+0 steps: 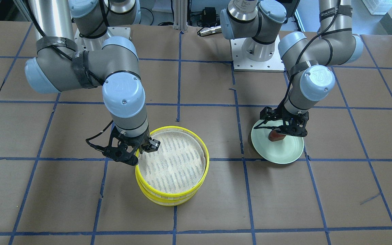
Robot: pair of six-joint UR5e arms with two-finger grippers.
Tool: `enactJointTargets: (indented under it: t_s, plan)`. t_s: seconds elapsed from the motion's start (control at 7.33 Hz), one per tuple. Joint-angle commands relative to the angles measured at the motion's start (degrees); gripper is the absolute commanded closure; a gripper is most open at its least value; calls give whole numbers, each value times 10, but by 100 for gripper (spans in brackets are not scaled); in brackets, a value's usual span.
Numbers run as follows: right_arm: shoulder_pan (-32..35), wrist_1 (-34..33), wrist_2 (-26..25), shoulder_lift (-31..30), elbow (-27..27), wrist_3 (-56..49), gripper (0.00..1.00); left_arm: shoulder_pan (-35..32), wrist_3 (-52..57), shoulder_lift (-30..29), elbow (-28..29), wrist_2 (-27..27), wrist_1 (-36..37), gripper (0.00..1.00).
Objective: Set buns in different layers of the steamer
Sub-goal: 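Release the bun and reach for the brown bun while the right restacks the tier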
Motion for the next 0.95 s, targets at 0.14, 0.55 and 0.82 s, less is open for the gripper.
enactJointTargets:
  t_s: [0.14, 0.55, 0.82]
  plan:
    - [-11, -3, -2, 1, 2, -22, 93, 5, 1, -55, 2, -1, 72, 4]
    - [-28, -1, 4, -3, 8, -36, 93, 7, 43, -56, -3, -8, 71, 70]
    - [-28, -1, 5, -3, 14, -32, 92, 8, 35, -51, 16, -6, 74, 98]
